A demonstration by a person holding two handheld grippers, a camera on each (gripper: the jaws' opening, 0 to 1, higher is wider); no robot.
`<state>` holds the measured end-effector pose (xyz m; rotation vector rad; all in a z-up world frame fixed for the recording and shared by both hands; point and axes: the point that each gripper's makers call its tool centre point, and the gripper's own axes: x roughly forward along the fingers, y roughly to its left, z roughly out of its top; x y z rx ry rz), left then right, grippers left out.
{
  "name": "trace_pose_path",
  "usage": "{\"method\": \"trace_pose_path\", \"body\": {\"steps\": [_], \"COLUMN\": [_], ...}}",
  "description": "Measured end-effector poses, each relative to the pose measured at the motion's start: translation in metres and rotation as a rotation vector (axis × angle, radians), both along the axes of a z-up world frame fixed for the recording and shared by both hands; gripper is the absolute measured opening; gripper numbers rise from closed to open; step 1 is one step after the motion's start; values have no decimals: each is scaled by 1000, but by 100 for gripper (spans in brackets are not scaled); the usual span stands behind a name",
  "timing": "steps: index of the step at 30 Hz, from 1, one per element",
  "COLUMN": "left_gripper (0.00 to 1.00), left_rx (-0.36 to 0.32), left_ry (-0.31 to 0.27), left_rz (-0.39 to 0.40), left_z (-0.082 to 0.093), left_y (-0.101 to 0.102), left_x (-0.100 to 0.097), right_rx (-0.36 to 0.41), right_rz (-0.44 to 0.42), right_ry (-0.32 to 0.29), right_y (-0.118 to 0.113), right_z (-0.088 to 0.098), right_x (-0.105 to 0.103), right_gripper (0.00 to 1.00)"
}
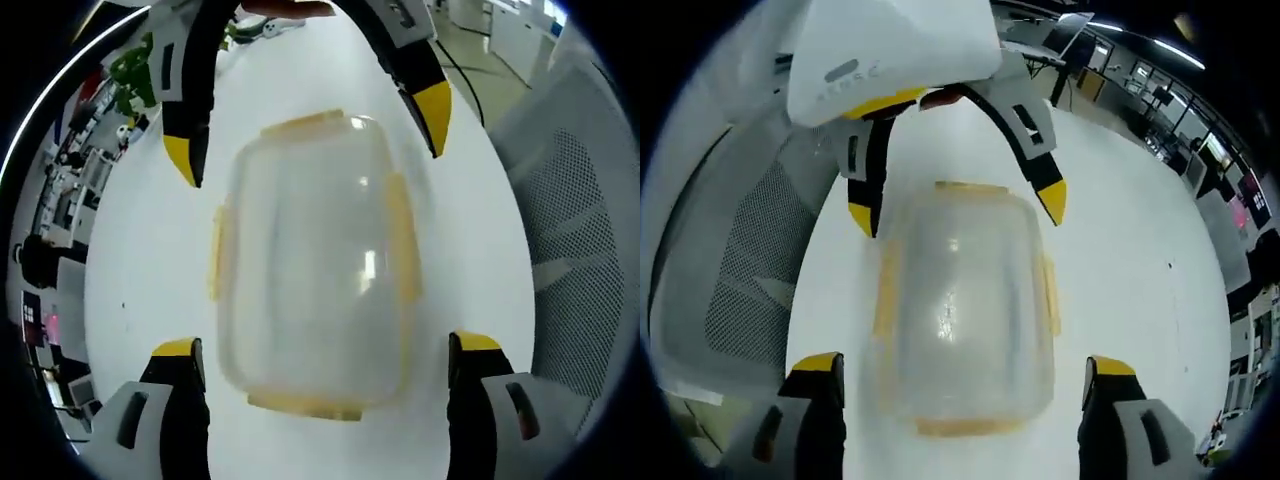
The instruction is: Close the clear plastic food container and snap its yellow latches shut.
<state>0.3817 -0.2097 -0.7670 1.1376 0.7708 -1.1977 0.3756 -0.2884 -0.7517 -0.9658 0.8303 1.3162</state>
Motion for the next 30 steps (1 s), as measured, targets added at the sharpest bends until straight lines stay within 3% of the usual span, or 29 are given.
{"method": "trace_pose_path", "body": {"steps": [10,13,15,17,30], "left_gripper": [97,93,87,86,86], "left_rx": [50,75,78,63,59], "left_ry": [16,-6,2,18,14], "left_rz": [3,-17,-12,8,6], "left_z": [-15,-15,-14,-13,-15], "left_y": [5,8,8,8,8], "left_x": [1,4,4,5,3], "right_rx": [-60,-71,-78,-88,-102], "right_rz": [19,27,23,23,23], "right_ry": [-24,-37,-33,-30,-27], "right_y": [-2,-3,-4,-6,-6], "right_z": [-15,-16,-15,-18,-18], "right_x": [3,4,4,4,5], "right_gripper": [99,92,82,80,79]}}
